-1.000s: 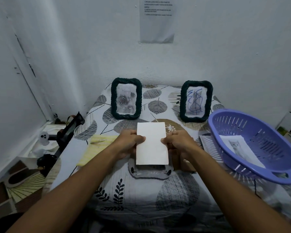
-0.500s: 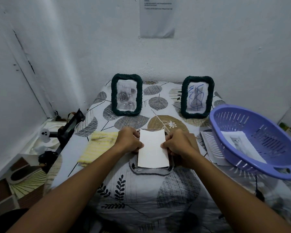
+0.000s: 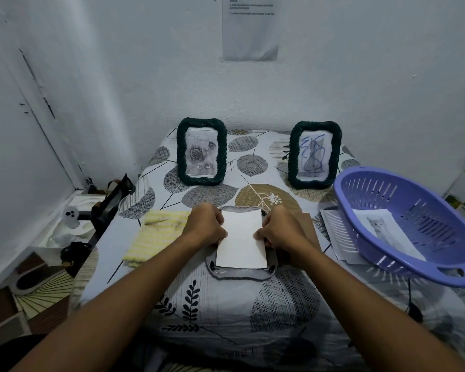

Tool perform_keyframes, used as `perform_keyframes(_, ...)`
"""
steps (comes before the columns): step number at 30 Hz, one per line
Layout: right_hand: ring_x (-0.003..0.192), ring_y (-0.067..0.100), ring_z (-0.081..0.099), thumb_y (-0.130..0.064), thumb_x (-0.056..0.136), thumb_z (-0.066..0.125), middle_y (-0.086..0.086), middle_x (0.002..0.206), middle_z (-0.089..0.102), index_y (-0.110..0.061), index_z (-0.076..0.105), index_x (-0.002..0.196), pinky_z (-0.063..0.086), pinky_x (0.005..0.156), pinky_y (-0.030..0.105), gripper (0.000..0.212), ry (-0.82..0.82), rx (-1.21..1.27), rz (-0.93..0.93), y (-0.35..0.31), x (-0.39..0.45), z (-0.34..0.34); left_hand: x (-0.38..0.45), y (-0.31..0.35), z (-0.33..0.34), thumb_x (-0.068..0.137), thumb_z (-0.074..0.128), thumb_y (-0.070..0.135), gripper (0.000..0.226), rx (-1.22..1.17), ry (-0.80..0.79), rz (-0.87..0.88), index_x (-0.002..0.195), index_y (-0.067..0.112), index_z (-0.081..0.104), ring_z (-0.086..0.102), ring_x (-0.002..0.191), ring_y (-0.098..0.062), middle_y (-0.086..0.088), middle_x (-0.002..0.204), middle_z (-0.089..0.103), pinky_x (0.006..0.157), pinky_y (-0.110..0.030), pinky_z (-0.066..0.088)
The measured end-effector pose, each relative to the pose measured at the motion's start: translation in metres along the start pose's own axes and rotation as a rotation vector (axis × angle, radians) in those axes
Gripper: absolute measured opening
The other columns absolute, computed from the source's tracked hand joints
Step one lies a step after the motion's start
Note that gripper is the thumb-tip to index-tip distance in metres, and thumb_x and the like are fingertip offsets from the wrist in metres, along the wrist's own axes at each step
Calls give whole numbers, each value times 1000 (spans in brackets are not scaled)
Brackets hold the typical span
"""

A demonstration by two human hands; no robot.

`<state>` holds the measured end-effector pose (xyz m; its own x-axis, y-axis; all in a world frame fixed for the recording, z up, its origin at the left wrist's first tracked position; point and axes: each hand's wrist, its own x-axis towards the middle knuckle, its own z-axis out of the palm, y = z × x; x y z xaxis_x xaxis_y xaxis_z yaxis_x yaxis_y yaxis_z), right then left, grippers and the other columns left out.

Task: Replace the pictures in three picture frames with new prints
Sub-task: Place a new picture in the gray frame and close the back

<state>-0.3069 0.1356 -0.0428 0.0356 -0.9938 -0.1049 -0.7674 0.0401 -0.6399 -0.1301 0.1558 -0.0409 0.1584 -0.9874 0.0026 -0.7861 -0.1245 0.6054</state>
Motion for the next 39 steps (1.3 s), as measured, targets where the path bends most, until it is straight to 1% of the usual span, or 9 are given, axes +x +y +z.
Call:
perform_keyframes(7,64,24,68,-16,65,86,11,74,68,-4,66,75,60,58,40,26,6,-77,-26,2,3,2,5,-4,1,65,84,17,14,140,-30,64,76,14,76,67,82,-20,-4,84,73,68,-27,52)
perform_keyframes(12,66,24,66,-22,64,87,10,77,67,-9,65,73,59,61,39,27,16,-155,-62,5,5,3,6,-9,-3,66,83,30,23,244,-50,116,87,22,76,66,88,-20,0,94,73,76,-33,55)
perform_keyframes(15,82,21,64,-30,65,86,3,92,67,-17,69,86,56,71,38,30,48,-233,-118,7,3,2,7,-13,-5,68,81,38,35,294,-52,215,99,24,74,63,95,-21,-1,102,69,77,-32,52)
perform_keyframes(20,115,22,51,-37,72,79,2,119,60,-21,66,117,48,91,43,49,-56,-287,-268,11,2,-11,5,-25,-12,65,67,62,72,336,-248,422,127,25,60,30,134,-22,5,143,47,102,-39,36)
perform_keyframes(22,127,23,39,-45,72,78,3,131,53,-21,60,127,41,99,47,62,-152,-331,-313,13,0,-17,3,-28,-13,64,62,68,81,345,-319,446,133,26,55,18,143,-21,6,150,38,110,-40,29)
perform_keyframes(25,137,24,28,-57,69,75,1,146,43,-20,54,134,35,106,51,78,-259,-407,-353,18,-2,-20,-2,-31,-12,68,69,67,85,357,-357,473,139,24,48,11,146,-15,6,154,31,114,-38,19)
perform_keyframes(30,142,23,21,-58,66,77,-3,155,32,-18,48,140,31,110,51,89,-325,-412,-345,20,-4,-20,-1,-35,-11,64,69,69,91,303,-376,478,139,22,48,17,145,-13,2,154,32,117,-38,23)
perform_keyframes(35,143,24,21,-57,65,78,-5,155,31,-19,48,140,31,111,50,89,-310,-400,-346,19,-5,-19,0,-34,-13,66,77,59,83,270,-366,483,135,21,52,29,140,-11,3,151,37,112,-28,26)
perform_keyframes(39,142,25,23,-57,65,78,-5,155,32,-20,49,140,31,110,51,88,-304,-410,-353,20,-4,-18,0,-33,-14,65,77,59,83,269,-366,485,134,19,54,34,138,-11,3,151,37,109,-27,29)
